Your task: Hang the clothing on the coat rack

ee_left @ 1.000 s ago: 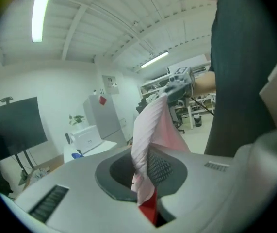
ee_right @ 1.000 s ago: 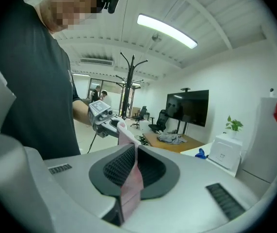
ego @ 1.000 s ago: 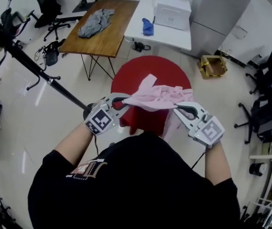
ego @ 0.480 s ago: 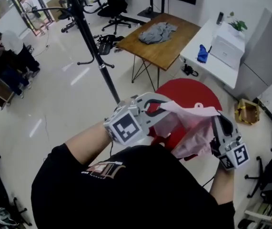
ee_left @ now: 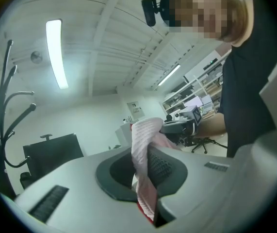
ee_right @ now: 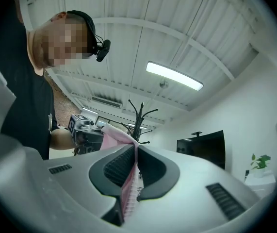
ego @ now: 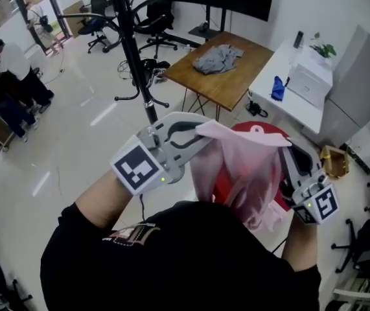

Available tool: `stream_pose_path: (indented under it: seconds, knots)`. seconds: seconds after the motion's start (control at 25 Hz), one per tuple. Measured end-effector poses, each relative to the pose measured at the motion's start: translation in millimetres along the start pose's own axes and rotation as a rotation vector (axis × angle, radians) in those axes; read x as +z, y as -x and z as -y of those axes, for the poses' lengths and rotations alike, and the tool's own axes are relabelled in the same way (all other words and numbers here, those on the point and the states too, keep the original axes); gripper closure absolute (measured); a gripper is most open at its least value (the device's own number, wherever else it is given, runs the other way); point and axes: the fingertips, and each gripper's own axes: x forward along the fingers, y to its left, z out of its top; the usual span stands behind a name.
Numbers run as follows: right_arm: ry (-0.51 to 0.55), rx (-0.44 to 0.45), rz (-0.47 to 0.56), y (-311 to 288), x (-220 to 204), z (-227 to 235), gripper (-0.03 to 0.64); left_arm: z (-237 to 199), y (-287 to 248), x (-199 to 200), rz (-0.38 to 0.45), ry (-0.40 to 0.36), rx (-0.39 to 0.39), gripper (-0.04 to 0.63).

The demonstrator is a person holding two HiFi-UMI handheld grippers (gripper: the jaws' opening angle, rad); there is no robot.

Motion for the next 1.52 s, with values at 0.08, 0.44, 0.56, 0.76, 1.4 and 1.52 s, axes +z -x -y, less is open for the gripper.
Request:
stream_pose_path:
  seconds: [0.08,0.44,0.56,0.76,1.4,1.52]
  knots:
    - [0.009,0.003,-0.020,-20.8,-3.2,-3.0,0.600,-19.6,12.2,-1.4,0.014,0.013,0.017,0.583]
    - [-0.009,0.006,-0.073,-98.7,-17.8,1.5,0.600,-80.5,43.0,-30.4,-0.019,0.049,0.055,0.584]
    - [-0.044,0.007,-0.075,-125.6,-21.1,7.0,0.600,-101.2,52.0,-36.9,-0.014,0.085,0.068,0.584]
    - [-0.063,0.013,-0.056,-172.2,-11.6,19.5,0.600,-145.3,62.6,-17.2,-0.025,0.167,0.119,0.584]
    - [-0.059,0.031,0.029,-310.3,34.6,42.3,0.600,-254.4,116.9,-9.4,-0.052,0.172,0.178,0.584]
    - [-0.047,0.017,0.060,-320.7,54.4,41.7,0.600,-269.2,124.0,1.7,-0.022,0.165,0.158,0.584]
